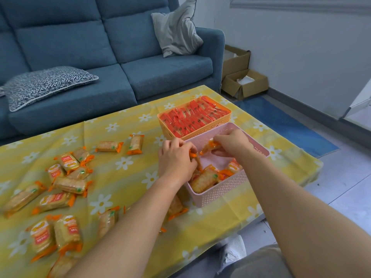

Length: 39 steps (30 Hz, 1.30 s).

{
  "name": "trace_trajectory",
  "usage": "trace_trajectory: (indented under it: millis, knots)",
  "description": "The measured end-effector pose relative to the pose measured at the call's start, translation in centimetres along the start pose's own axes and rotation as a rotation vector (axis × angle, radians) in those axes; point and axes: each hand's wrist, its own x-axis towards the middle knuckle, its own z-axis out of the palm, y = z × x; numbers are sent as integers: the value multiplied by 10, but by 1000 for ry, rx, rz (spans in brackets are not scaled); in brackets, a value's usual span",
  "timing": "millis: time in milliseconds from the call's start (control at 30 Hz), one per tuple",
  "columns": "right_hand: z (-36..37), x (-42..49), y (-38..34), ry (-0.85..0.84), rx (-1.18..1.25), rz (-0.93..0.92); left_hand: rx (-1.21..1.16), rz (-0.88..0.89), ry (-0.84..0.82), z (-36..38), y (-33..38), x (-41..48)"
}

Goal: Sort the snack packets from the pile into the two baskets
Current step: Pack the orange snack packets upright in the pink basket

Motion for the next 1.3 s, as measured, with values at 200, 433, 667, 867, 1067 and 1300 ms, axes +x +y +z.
trace_trajectory:
  millis: [200,433,667,867,1067,1300]
  knots:
    - [14,-3,1,-103,-22,77,12,0,-5,1,1,-1]
    - [24,-7,-5,-102,-268,-110,11,0,9,3,1,0]
    - [12,-2,-3,-118,-276,-105,-65,30,44,-2,2,4]
    - [4,-11,-6,-299,-814,-224,-81,11,58,-13,1,4]
    - [16,-25,-3,-405,-1094,-233,-32,126,63,-14,8,7]
    - [-7,-28,-16,-511,-801,-187,90,241,-155,-16,12,18]
